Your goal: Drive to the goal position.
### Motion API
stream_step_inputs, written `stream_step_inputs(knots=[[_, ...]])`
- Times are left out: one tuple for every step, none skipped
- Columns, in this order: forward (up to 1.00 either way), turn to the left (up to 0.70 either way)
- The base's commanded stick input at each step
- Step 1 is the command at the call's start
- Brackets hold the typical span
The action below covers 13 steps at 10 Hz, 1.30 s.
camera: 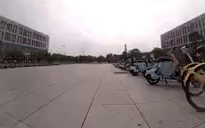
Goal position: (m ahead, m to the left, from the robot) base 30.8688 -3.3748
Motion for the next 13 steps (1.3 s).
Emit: stream_step_inputs(knots=[[0.85,0.0],[0.85,0.0],[0.85,0.0],[0.85,0.0],[0.85,0.0],[0.85,0.0],[0.85,0.0],[0.85,0.0],[0.85,0.0],[0.85,0.0],[0.85,-0.1],[0.85,-0.02],[0.85,0.0]])
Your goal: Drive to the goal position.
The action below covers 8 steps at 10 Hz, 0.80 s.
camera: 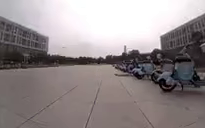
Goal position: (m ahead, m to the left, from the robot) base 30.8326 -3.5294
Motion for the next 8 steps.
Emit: stream_step_inputs(knots=[[0.85,0.0],[0.56,0.0],[0.3,0.0],[0.64,0.0],[1.0,0.0],[1.0,0.0],[1.0,0.0],[1.0,0.0]])
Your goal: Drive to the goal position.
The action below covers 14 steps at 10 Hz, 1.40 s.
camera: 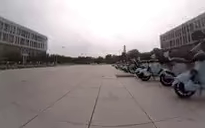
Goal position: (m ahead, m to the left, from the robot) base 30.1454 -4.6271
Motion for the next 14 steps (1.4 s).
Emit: stream_step_inputs(knots=[[1.0,0.0],[1.0,0.0],[1.0,0.0],[1.0,0.0],[1.0,0.0],[1.0,0.0],[1.0,0.0],[1.0,0.0],[1.0,0.0],[1.0,0.0],[1.0,0.18],[1.0,0.25],[1.0,0.0],[1.0,0.0]])
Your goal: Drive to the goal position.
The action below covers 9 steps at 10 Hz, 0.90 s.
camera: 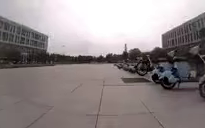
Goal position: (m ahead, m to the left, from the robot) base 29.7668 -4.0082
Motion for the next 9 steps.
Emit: stream_step_inputs(knots=[[1.0,0.0],[1.0,0.0],[1.0,0.0],[1.0,0.0],[1.0,0.0],[1.0,0.0],[1.0,0.0],[1.0,0.0],[1.0,0.0]])
